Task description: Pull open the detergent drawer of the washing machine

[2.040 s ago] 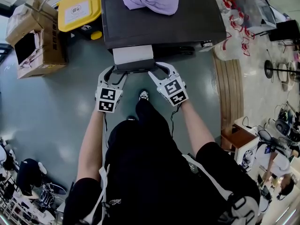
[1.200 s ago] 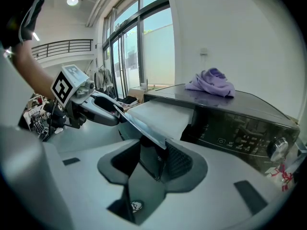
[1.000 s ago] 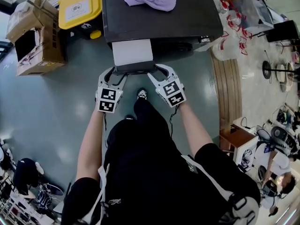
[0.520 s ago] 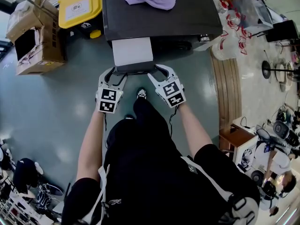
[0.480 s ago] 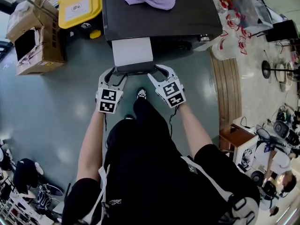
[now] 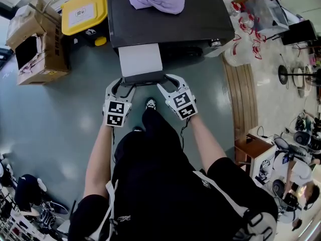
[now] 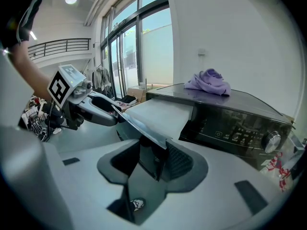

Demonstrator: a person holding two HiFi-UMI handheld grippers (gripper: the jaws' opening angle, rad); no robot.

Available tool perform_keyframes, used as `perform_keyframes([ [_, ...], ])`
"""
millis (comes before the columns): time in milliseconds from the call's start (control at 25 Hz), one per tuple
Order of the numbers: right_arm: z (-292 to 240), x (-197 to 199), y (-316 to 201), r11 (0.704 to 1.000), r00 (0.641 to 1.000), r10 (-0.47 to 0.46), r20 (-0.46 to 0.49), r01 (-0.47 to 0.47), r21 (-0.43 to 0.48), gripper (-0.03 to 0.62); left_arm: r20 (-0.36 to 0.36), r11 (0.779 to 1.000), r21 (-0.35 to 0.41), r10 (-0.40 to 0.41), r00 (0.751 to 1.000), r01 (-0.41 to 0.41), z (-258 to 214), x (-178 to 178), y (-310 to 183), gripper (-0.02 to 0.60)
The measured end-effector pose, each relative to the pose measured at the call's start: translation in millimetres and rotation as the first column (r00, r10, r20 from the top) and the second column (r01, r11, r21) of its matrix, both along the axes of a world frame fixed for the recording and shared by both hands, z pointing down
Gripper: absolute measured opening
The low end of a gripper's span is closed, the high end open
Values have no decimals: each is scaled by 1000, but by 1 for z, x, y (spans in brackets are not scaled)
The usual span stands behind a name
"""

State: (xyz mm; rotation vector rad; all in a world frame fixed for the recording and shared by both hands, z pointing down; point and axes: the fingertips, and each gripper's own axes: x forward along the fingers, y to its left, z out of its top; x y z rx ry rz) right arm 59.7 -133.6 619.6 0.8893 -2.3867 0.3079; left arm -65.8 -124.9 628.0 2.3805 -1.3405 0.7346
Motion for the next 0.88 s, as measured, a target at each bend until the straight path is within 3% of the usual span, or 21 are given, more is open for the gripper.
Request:
perform_keyframes([
  [880,2,4,26,1000,1000,3,-17,-4,-20,170,-18,1000,-6,-12,1000,12,1,1,24,253],
])
